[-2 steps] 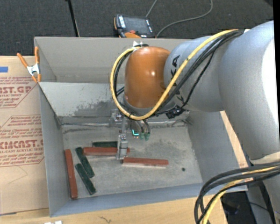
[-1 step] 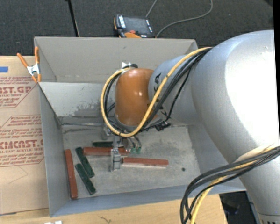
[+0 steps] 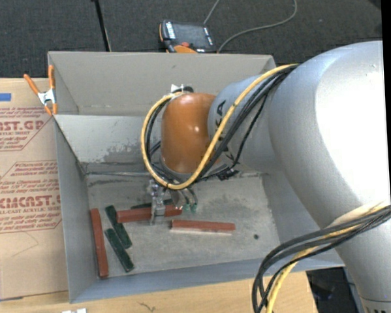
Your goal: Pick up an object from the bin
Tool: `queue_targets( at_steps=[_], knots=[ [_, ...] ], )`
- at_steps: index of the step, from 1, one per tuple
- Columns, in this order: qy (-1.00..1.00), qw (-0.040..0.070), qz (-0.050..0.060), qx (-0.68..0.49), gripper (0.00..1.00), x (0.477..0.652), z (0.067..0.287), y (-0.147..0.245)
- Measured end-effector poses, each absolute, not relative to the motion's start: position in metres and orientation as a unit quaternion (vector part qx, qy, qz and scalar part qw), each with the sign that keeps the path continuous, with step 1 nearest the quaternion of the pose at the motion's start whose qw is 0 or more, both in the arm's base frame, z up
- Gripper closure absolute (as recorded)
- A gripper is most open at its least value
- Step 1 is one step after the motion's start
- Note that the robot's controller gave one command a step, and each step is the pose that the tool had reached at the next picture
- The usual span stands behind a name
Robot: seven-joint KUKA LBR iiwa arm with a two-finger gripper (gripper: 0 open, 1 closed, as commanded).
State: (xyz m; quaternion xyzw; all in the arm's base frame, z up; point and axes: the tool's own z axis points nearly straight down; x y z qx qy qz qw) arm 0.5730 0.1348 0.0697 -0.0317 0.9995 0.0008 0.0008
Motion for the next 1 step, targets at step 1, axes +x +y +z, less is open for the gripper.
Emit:
queue_targets(
  at_steps=[1],
  knots=[
    [0.999,0.006,0.001,-0.042,1.0,0.5842,0.2089,0.1317]
  ],
)
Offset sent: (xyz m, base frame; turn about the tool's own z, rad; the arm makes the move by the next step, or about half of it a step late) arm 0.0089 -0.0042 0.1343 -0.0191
